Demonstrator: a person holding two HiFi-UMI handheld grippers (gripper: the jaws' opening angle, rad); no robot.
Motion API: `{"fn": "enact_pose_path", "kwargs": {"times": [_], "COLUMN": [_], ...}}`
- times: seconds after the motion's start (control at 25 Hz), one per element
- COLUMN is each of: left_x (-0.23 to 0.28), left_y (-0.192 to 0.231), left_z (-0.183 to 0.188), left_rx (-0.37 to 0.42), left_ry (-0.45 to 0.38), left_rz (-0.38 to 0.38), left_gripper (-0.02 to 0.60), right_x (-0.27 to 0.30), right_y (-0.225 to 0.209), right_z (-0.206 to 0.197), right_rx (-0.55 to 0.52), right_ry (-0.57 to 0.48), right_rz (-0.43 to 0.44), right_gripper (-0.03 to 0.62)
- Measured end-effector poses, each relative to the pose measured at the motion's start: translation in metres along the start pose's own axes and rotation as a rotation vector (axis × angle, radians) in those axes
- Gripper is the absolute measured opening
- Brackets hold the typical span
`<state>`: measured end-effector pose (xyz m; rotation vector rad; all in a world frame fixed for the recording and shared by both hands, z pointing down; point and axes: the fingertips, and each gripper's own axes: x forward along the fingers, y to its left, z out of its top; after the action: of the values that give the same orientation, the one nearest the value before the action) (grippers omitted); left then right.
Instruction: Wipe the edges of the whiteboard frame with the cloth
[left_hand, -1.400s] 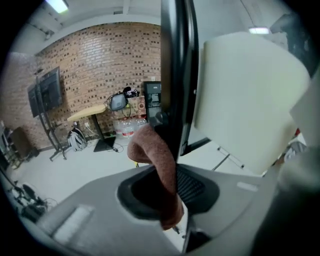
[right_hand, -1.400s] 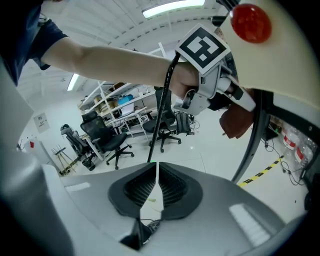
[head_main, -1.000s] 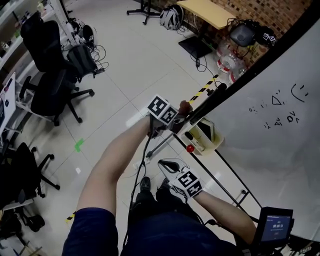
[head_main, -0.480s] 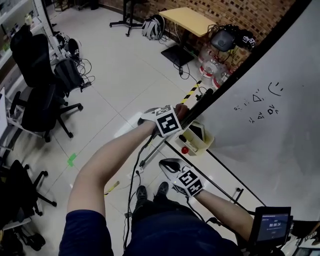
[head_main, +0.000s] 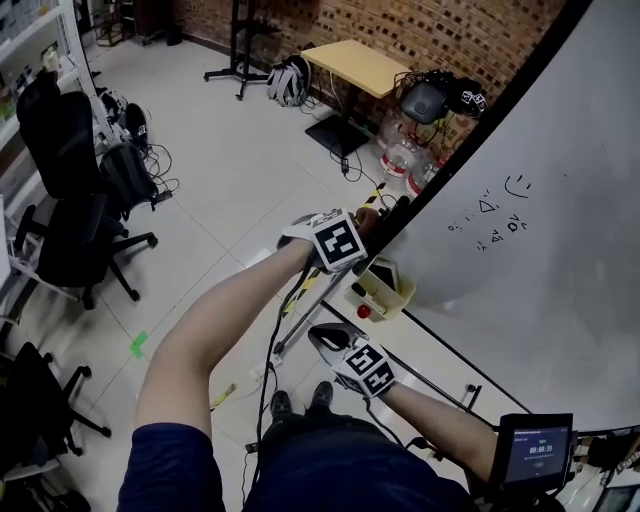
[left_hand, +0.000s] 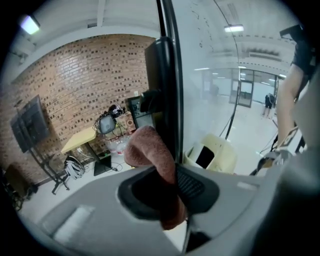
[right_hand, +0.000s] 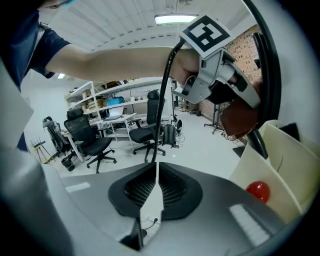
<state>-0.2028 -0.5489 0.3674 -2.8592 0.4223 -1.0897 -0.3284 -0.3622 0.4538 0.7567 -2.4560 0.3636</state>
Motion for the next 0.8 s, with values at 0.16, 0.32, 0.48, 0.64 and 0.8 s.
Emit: {"fn": "enact_pose_path", "kwargs": {"times": [0.16, 0.32, 0.48, 0.64, 0.8], "left_x": [-0.011, -0.023, -0.030, -0.047, -0.069], "left_y": [-0.004, -0.010, -0.010, 0.002, 0.021], "left_z": [0.012, 0.023, 0.033, 0.039, 0.048], "left_rx": [-0.022, -0.037, -0.292, -0.515, -0.457], "left_ry": [0.014, 0.025, -0.042, -0.142, -0.192], "left_rz": [-0.050, -0.089, -0.196, -0.258, -0.150], "left_gripper": [0.072, 0.072, 0.072, 0.072, 0.071], "right_x": [0.000, 0.001, -0.004, -0.008, -0.008], "right_y": [0.003, 0.002, -0.006, -0.010, -0.010], "right_z": [0.010, 0.016, 0.024, 0.031, 0.035], "right_rx": [-0.014, -0.026, -0.019, -0.026, -0.039], "right_ry": [-0.009, -0.013, -0.032, -0.046, -0.048], "right_rz": [-0.005, -0.018, -0.039, -0.051, -0.055], "right_gripper": [0.021, 0.021, 0.021, 0.021, 0.021]}}
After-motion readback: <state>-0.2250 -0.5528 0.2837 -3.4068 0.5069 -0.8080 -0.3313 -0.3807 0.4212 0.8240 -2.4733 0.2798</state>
